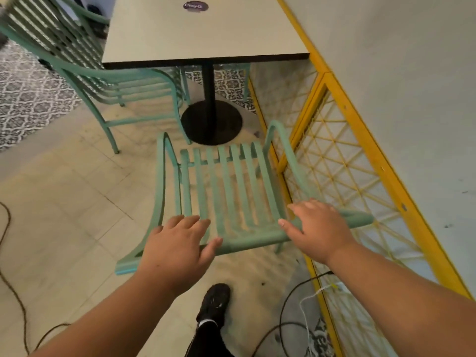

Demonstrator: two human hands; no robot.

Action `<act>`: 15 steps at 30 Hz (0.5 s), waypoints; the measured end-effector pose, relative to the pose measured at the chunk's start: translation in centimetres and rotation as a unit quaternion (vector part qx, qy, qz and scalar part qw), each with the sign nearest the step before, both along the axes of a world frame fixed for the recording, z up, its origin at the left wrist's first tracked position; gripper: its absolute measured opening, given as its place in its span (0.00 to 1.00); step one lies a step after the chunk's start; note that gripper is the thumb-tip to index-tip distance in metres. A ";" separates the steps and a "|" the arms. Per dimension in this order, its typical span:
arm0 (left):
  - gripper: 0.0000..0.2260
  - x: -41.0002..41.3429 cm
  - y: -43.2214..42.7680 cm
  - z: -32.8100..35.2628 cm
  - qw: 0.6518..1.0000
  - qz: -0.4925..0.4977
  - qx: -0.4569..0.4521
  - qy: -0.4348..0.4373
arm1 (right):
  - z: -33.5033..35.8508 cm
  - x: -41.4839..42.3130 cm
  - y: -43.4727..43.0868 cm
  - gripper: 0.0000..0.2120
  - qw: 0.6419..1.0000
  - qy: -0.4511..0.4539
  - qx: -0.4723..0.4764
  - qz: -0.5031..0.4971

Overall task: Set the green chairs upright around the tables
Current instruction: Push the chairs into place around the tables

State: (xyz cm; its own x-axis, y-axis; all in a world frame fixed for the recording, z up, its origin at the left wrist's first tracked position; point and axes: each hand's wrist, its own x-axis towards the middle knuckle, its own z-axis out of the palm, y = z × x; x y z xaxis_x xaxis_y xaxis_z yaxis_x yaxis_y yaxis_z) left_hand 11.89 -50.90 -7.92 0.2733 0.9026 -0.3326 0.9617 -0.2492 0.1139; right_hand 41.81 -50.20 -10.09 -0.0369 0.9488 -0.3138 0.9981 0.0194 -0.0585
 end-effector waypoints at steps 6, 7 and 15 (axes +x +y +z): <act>0.40 1.5 0.8 -2.0 0.998 -0.020 -0.022 0.049 | -1.0 0.3 0.5 0.41 0.997 -0.044 0.024 0.052; 0.40 1.6 0.9 -2.0 0.998 -0.017 -0.024 0.051 | -1.2 0.3 0.5 0.40 0.997 -0.044 0.033 0.052; 0.42 1.4 4.0 -2.1 0.999 -0.026 -0.012 0.037 | -1.2 0.1 3.3 0.32 0.996 -0.027 0.077 0.036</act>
State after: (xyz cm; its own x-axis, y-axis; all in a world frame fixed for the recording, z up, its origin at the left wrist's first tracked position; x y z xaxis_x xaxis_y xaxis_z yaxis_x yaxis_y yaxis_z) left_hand 13.26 -46.86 -10.01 0.2933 0.8792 -0.3755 0.9536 -0.2971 0.0493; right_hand 41.87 -46.93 -11.30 -0.0941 0.9811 -0.1690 0.9954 0.0961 0.0041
